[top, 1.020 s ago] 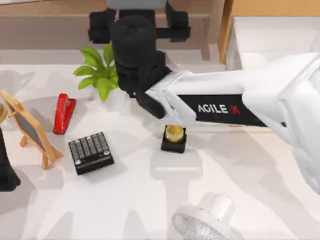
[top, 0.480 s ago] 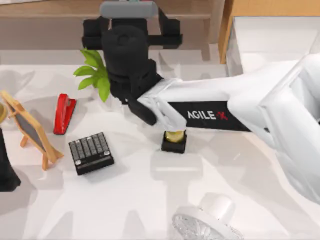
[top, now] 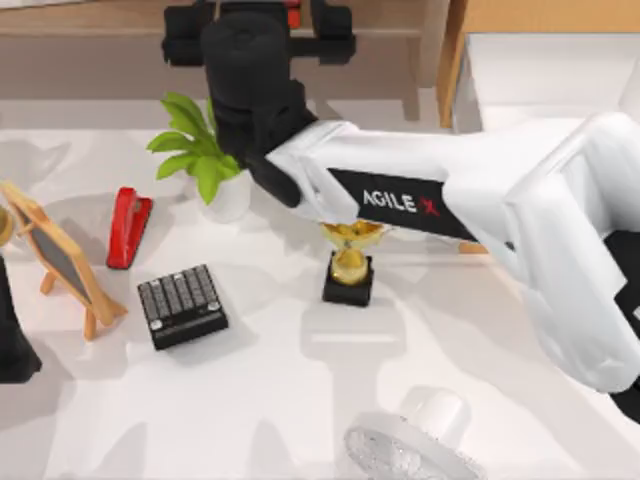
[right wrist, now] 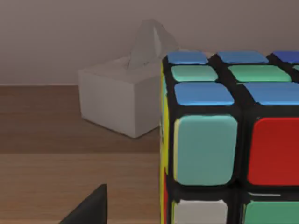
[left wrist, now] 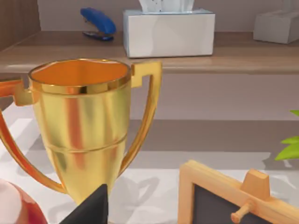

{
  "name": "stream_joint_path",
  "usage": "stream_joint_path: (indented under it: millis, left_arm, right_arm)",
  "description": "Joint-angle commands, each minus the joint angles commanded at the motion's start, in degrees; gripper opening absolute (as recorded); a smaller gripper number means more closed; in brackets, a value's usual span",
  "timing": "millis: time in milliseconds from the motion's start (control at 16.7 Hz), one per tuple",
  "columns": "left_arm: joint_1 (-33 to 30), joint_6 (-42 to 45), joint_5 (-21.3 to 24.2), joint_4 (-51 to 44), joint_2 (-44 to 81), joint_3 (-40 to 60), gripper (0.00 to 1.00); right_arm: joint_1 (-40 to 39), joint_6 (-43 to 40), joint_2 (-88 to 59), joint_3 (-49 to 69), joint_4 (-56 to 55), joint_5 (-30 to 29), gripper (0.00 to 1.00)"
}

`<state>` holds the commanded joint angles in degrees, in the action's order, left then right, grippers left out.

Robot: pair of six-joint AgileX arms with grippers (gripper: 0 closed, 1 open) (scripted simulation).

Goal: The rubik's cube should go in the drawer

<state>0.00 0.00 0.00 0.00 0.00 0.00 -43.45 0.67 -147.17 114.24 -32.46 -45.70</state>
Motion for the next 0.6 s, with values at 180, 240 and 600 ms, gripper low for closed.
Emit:
stream_joint_path:
  millis: [180,240,600]
  left_arm:
    - [0.00,0.00,0.00,0.00,0.00,0.00,1.00]
    - [0.00,0.00,0.00,0.00,0.00,0.00,1.00]
    - [0.00,0.00,0.00,0.00,0.00,0.00,1.00]
  right_arm:
    - [1.10,-0.05,-2.42,4.61,2.13,1.08,1.00]
    - [1.23,-0.05,-2.71,5.09,2.36,1.21,1.00]
    - [1.24,-0.05,-2.72,5.12,2.37,1.22,0.77]
